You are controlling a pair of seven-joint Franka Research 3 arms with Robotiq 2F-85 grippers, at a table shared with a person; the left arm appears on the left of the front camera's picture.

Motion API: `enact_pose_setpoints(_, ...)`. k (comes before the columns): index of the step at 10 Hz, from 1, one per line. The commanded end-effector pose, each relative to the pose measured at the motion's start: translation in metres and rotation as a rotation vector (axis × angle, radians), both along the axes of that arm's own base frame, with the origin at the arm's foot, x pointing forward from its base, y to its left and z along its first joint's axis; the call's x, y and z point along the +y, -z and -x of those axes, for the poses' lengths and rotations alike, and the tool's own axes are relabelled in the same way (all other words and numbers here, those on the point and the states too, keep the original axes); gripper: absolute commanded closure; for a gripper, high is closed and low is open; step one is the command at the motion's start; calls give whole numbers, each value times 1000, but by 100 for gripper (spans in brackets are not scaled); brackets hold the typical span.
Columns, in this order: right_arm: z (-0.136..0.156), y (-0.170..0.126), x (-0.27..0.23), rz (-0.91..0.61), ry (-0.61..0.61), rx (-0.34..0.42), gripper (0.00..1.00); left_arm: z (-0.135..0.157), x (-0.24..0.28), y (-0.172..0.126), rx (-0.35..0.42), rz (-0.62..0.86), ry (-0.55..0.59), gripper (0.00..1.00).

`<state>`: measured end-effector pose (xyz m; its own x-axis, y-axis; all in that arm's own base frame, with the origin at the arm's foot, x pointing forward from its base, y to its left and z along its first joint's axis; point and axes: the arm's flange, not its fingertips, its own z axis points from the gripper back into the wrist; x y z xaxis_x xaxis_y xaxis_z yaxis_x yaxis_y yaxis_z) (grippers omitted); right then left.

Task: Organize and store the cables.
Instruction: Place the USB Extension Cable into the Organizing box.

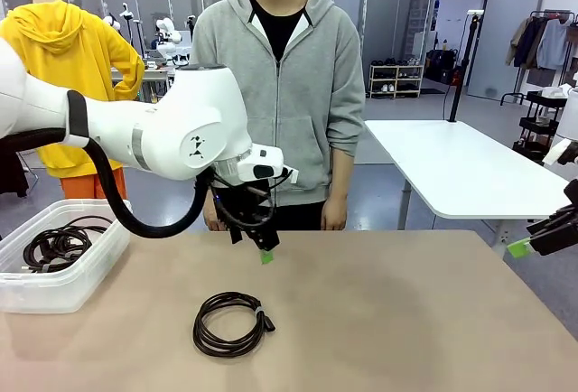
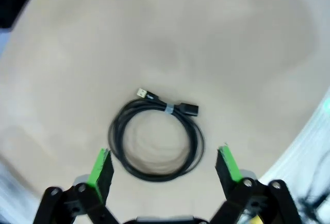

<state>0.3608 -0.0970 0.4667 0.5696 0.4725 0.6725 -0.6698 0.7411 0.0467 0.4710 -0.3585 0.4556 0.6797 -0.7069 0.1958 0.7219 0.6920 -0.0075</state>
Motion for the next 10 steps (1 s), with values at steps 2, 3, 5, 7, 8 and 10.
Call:
enact_pose_setpoints(2, 1, -1, -1, 9, 1, 11, 0, 4, -43, 17, 77, 17, -435, 0)
enact_pose_setpoints(3, 1, -1, -1, 9, 1, 11, 0, 3, -44, 29, 75, 44, -599, 0)
enact_pose_setpoints(5, 1, -1, -1, 9, 1, 11, 0, 6, -43, 49, 110, 10, -782, 0)
enact_pose_setpoints(7, 1, -1, -1, 9, 1, 11, 0, 8, -40, 72, 80, 29, -870, 0)
enact_pose_setpoints(8, 1, -1, -1, 9, 1, 11, 0, 7, -36, 83, 63, 43, -929, 0)
enact_pose_setpoints(10, 1, -1, -1, 9, 1, 11, 0, -1, -31, 107, 74, 24, -987, 0)
